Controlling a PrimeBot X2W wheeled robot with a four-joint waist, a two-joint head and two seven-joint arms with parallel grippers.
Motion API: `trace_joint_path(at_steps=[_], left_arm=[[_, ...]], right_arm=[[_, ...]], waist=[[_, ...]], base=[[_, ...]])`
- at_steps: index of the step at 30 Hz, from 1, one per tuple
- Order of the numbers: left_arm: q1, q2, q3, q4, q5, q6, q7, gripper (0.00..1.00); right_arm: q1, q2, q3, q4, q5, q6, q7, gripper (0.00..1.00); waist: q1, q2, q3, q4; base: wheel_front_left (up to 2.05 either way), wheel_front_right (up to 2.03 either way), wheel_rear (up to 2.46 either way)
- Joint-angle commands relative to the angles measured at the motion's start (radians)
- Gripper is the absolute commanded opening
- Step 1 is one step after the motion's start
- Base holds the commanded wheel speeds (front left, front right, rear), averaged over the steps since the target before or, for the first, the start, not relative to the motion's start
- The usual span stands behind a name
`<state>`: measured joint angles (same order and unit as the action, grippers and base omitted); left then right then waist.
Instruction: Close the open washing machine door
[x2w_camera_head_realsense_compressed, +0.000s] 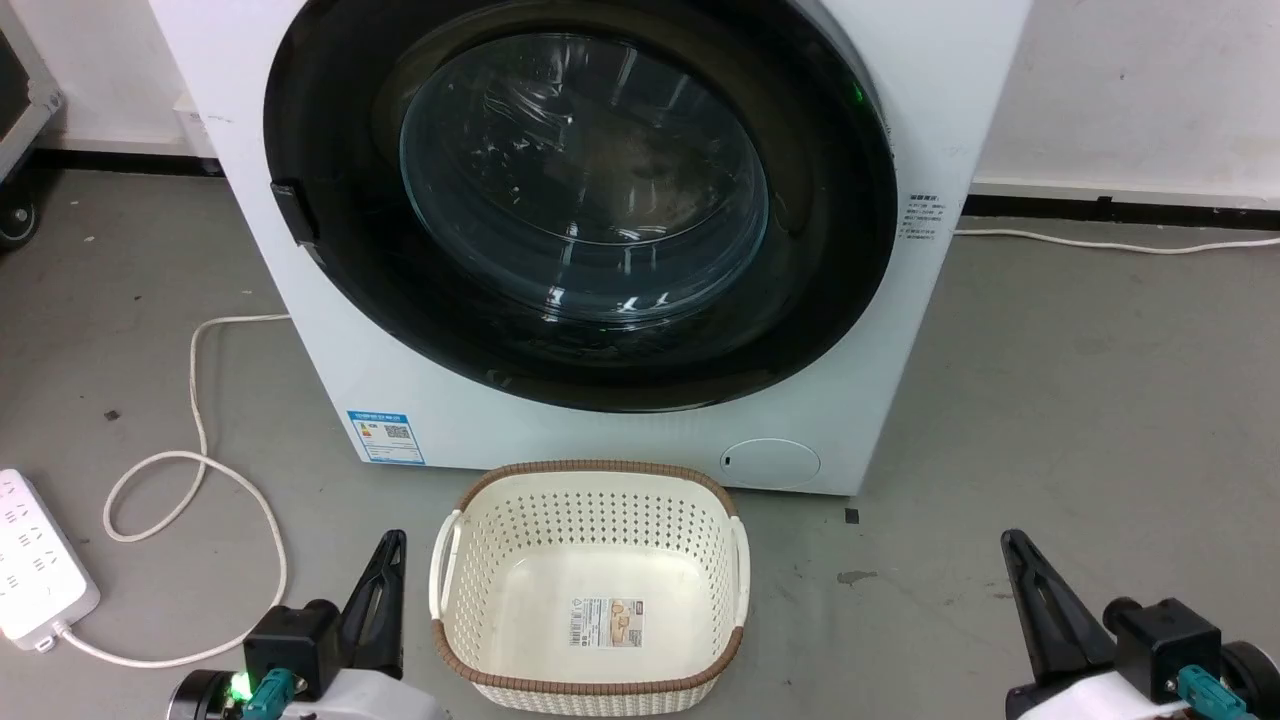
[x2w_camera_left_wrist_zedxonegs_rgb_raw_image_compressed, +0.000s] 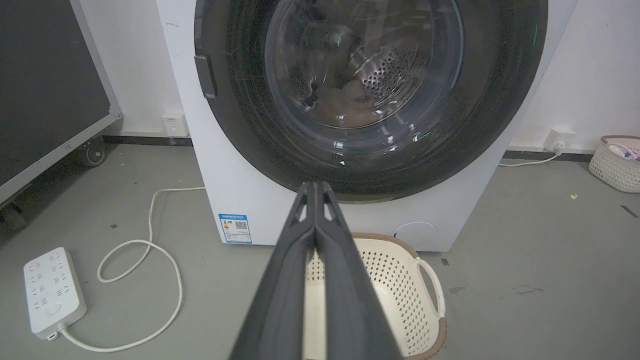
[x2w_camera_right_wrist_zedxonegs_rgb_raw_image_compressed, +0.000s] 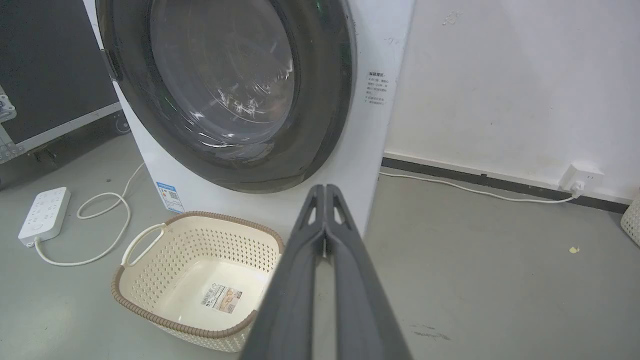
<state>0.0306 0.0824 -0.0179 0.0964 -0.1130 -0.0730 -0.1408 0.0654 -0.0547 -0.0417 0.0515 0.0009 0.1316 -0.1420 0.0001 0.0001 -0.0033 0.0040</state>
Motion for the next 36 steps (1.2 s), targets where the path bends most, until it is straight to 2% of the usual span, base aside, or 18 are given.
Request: trace_joint_path(at_steps=[1, 36], left_arm=[[-0.011, -0.003, 0.002, -0.008, 0.011, 0.006, 0.006, 0.0], [-0.022, -0.019, 0.011, -0.056, 0.067, 0.043, 0.079, 0.0]], right_arm=[[-0.019, 0.002, 0.003, -0.01, 0.0, 0.0, 0.007, 0.0], [-0.044, 0.003, 0.024, -0.032, -0.001, -0.001, 0.08, 0.0]], waist=[[-0.0001, -0.0001, 0.0, 0.0], [-0.0001, -0.0001, 0.002, -0.002]], base=[[0.0, 0.0, 0.0], [0.0, 0.0, 0.0]])
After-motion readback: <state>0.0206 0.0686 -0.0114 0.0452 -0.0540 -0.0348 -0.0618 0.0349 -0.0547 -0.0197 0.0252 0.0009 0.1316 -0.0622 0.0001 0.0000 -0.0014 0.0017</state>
